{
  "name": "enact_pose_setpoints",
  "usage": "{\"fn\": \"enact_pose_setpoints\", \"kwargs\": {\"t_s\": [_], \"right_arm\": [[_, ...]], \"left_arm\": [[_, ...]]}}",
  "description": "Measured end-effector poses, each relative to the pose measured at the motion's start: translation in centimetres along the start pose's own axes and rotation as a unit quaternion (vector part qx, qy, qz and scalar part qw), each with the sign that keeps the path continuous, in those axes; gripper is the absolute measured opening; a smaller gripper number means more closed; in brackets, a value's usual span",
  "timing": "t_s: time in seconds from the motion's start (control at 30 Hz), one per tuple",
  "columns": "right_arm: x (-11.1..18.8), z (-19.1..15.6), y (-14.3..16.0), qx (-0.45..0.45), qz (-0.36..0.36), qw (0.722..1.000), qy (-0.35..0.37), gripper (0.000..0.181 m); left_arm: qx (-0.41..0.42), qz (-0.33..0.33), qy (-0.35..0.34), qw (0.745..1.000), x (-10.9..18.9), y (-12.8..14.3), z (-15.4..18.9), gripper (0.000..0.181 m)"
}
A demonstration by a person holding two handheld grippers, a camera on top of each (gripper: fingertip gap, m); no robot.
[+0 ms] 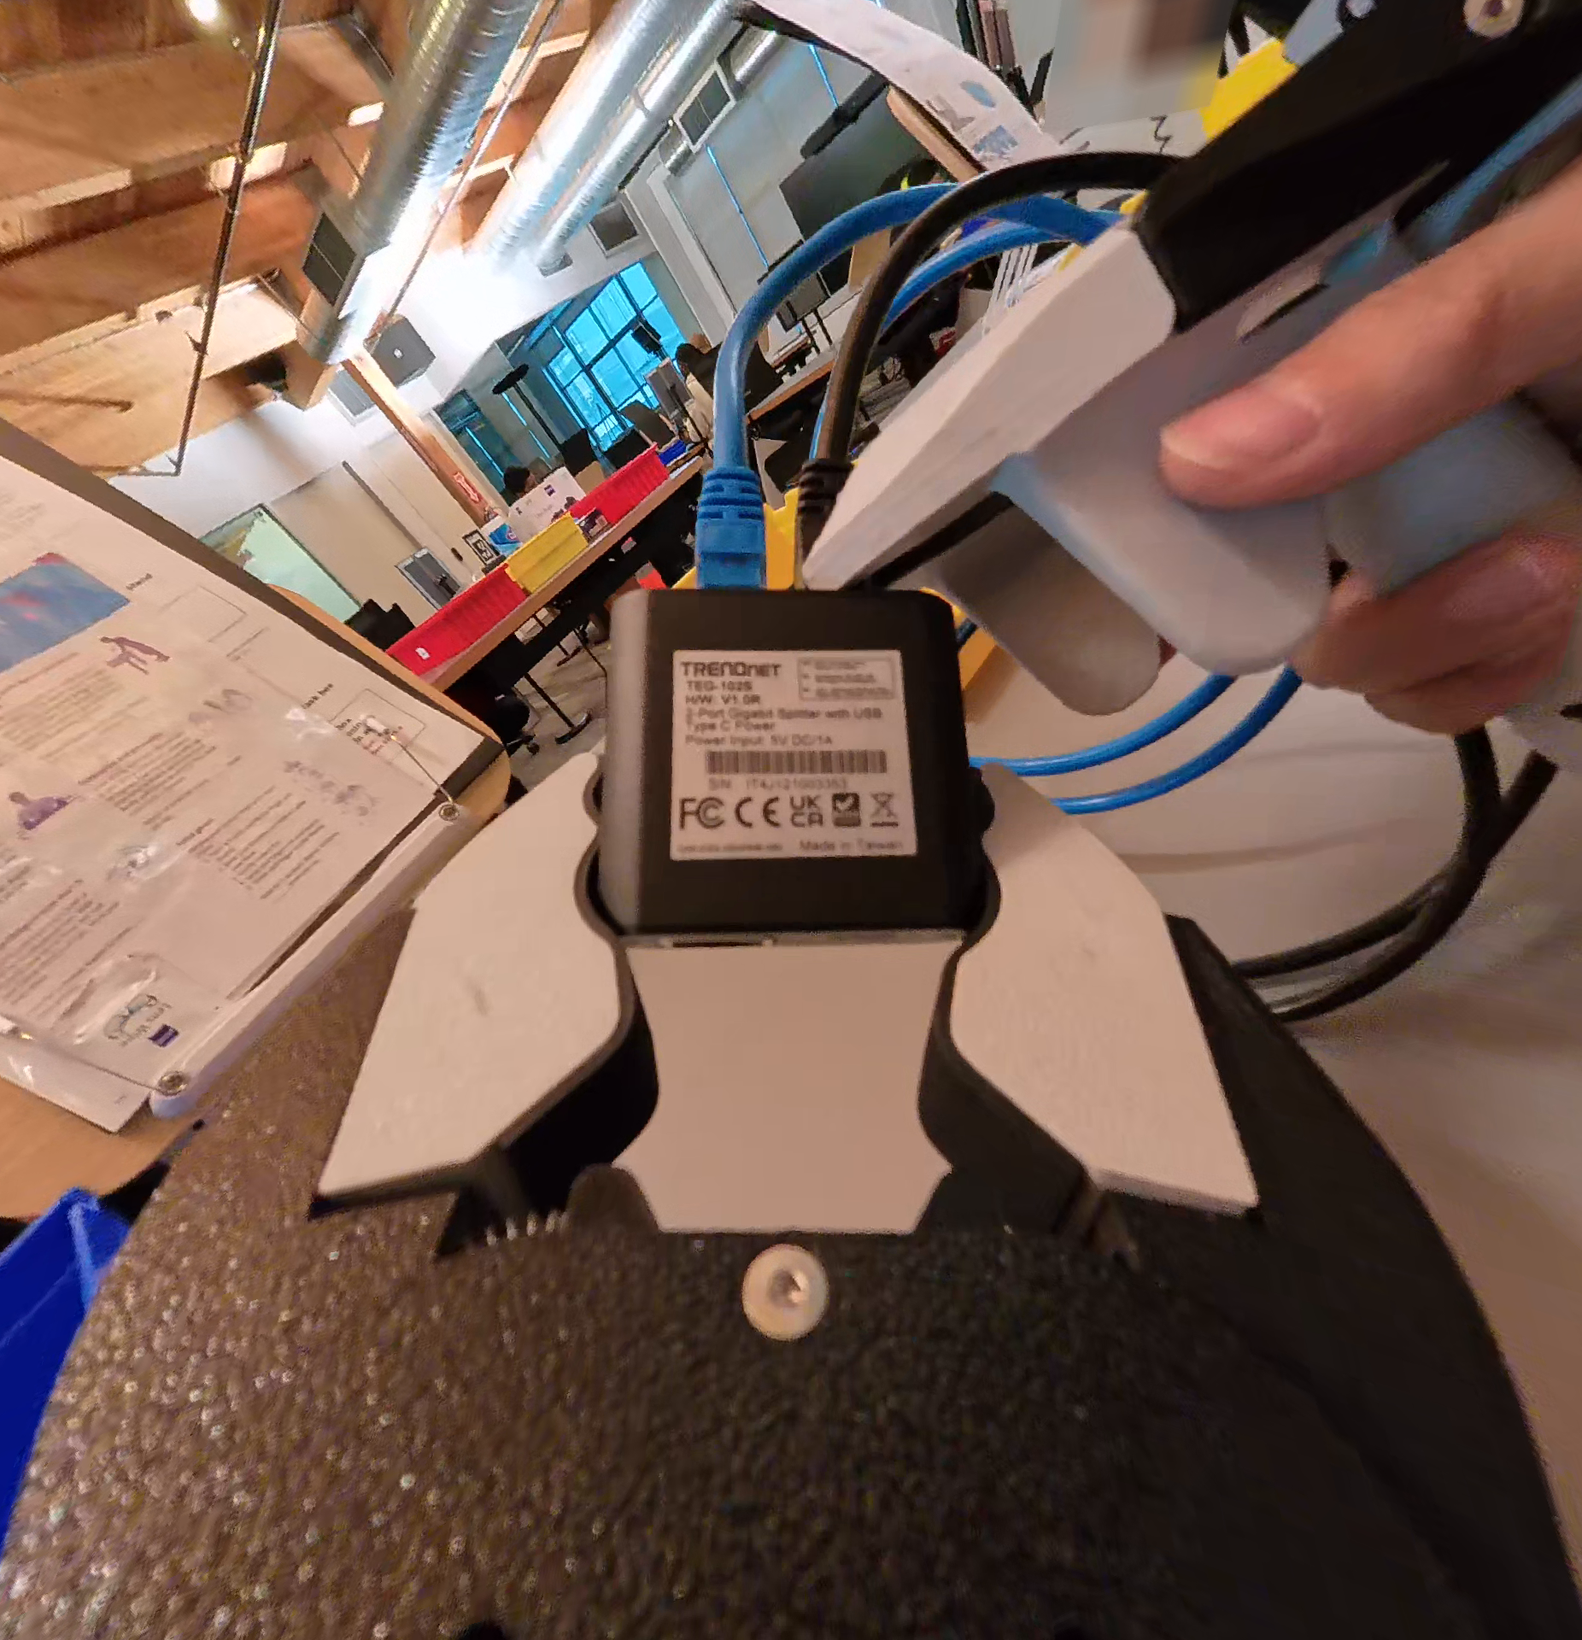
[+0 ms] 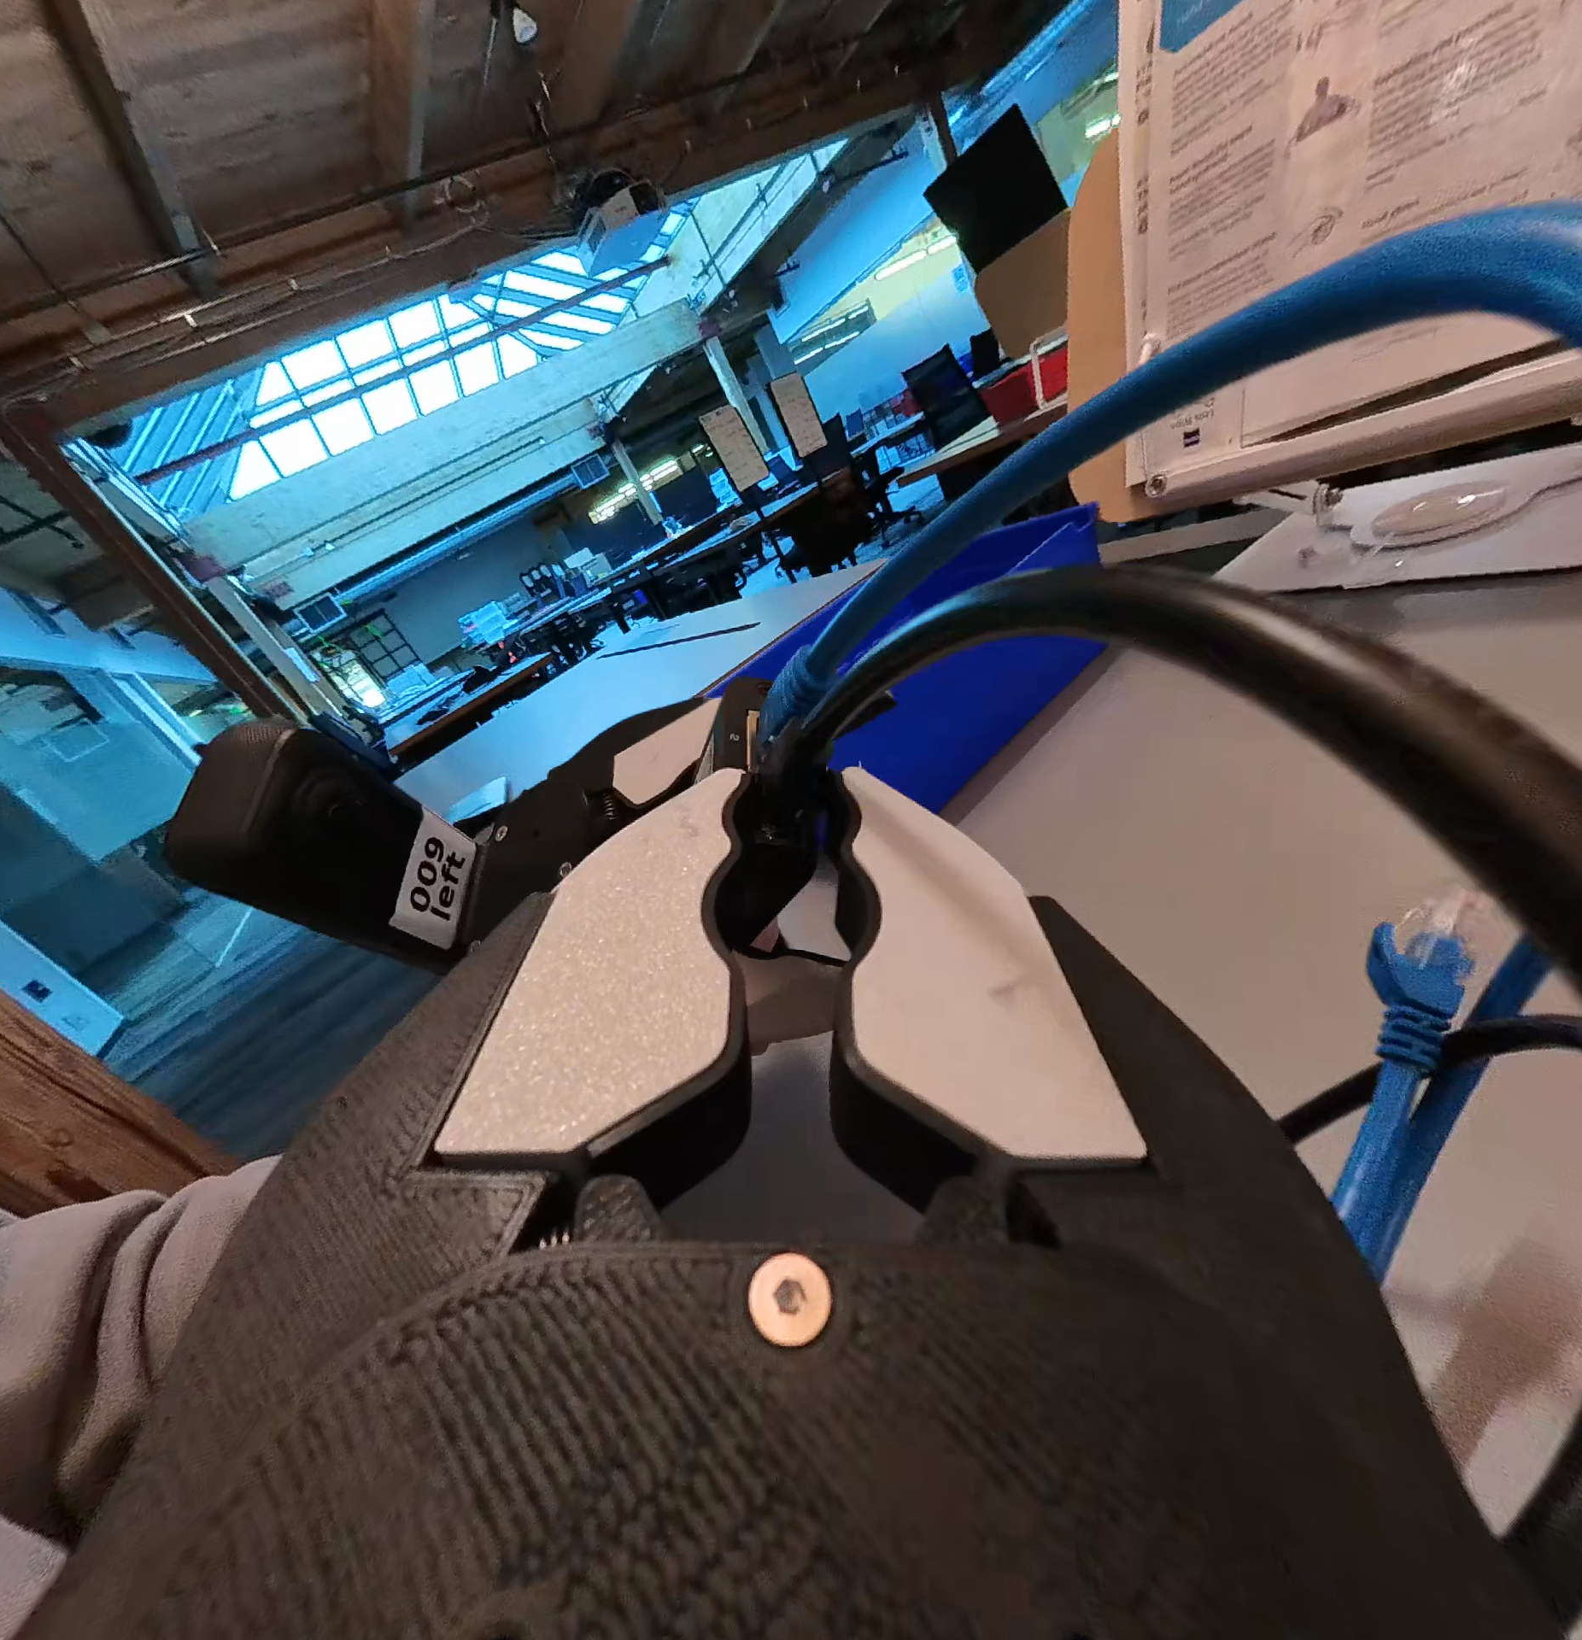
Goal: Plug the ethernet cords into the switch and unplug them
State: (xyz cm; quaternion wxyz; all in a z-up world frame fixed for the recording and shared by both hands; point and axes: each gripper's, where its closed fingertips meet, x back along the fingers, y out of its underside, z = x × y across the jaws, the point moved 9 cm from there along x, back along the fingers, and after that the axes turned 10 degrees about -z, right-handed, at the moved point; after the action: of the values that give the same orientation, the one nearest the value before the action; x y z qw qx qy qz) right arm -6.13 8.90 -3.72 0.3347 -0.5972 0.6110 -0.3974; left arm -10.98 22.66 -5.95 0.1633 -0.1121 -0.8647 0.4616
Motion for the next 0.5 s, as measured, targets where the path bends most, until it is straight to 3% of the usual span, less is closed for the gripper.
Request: {"fn": "enact_pose_setpoints", "kwargs": {"t_s": [0.27, 0.5], "right_arm": [[0.0, 1.3, 1.1, -0.091, 0.027, 0.995, -0.012, 0.036], [-0.5, 2.0, 1.7, -0.154, 0.06, 0.986, -0.032, 0.016]], "left_arm": [[0.061, -0.007, 0.031, 0.998, -0.5, 1.0, -0.1, 0.073], [0.081, -0.037, 0.036, 0.995, -1.0, 0.9, 0.0, 0.073]]}}
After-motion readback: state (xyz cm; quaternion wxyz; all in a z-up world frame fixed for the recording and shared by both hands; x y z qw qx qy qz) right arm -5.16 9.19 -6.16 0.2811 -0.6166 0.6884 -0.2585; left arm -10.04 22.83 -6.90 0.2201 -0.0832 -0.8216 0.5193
